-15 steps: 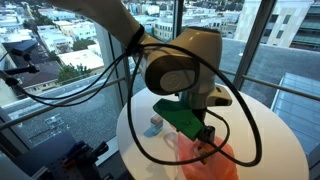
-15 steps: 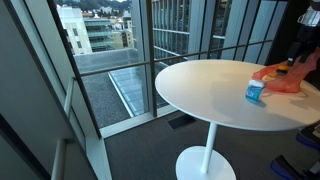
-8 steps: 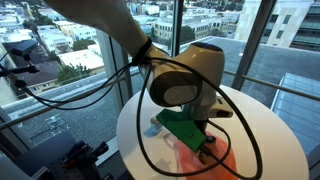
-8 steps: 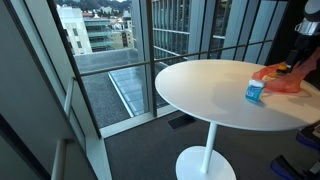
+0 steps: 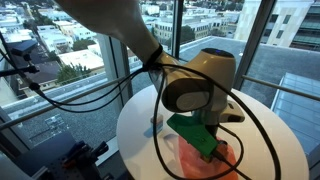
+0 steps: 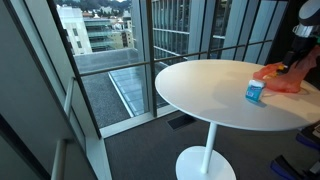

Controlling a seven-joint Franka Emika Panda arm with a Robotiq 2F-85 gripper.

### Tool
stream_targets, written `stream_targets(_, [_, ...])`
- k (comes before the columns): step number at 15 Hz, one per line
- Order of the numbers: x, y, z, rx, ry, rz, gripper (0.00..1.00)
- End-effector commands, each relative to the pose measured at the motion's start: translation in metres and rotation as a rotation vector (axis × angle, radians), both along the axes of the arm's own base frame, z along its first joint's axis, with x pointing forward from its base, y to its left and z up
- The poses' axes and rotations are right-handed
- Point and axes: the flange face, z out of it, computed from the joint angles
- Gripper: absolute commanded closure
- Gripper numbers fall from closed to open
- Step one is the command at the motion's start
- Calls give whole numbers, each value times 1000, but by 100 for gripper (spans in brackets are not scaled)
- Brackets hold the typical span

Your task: Remove the brown bottle from the plastic and put it on the table

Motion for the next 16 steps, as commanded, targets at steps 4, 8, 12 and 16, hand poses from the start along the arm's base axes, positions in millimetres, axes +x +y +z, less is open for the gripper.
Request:
stream_targets(4, [20,-15,-7,17,-41,-73,0])
stream_targets(8, [31,-18,-10,29,-58,-116,0])
stream_targets(12, [40,-21,-11,11,-70,-159,0])
stream_targets(16, [44,-22,-17,6,-61,-183,0])
